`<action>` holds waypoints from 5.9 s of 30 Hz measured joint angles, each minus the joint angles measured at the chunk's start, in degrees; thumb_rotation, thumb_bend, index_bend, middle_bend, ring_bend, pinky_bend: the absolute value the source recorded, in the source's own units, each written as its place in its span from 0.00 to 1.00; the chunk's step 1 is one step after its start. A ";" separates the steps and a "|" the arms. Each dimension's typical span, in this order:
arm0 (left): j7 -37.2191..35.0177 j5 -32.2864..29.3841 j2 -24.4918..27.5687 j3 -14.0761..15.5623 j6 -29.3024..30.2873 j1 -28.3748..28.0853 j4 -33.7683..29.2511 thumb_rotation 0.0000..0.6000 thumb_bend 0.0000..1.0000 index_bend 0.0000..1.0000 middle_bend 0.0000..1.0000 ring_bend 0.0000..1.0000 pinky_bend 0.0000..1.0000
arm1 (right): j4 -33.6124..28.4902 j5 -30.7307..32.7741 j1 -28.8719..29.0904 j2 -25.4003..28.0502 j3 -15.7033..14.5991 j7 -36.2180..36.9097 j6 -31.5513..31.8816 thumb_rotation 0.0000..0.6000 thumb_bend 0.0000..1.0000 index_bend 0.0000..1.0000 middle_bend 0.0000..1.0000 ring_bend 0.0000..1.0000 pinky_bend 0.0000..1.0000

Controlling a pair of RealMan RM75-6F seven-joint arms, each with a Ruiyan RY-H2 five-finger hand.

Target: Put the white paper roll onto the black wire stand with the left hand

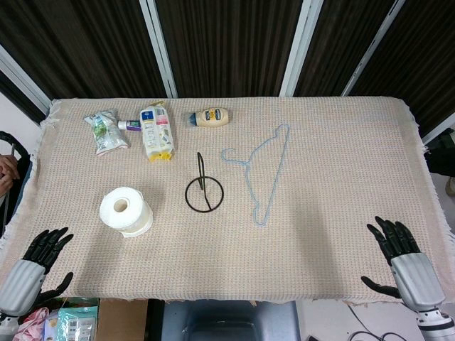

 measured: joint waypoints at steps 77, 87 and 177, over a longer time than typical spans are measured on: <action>-17.38 -17.46 -12.88 -26.57 -7.16 -16.92 -20.19 1.00 0.78 0.49 0.63 0.70 0.83 | 0.06 -0.46 -0.61 2.63 -0.19 5.39 2.25 1.00 0.20 0.00 0.00 0.00 0.00; 2.15 -31.28 -14.24 -35.89 -16.87 -29.27 -28.58 1.00 0.77 0.50 0.63 0.69 0.83 | 0.20 1.01 -0.43 3.79 0.49 8.50 2.47 1.00 0.20 0.00 0.00 0.00 0.00; 7.67 -8.87 -8.95 -0.38 -6.04 -13.74 -12.35 1.00 0.43 0.00 0.00 0.00 0.03 | 0.54 -0.69 -0.61 2.79 0.06 5.60 1.44 1.00 0.20 0.00 0.00 0.00 0.00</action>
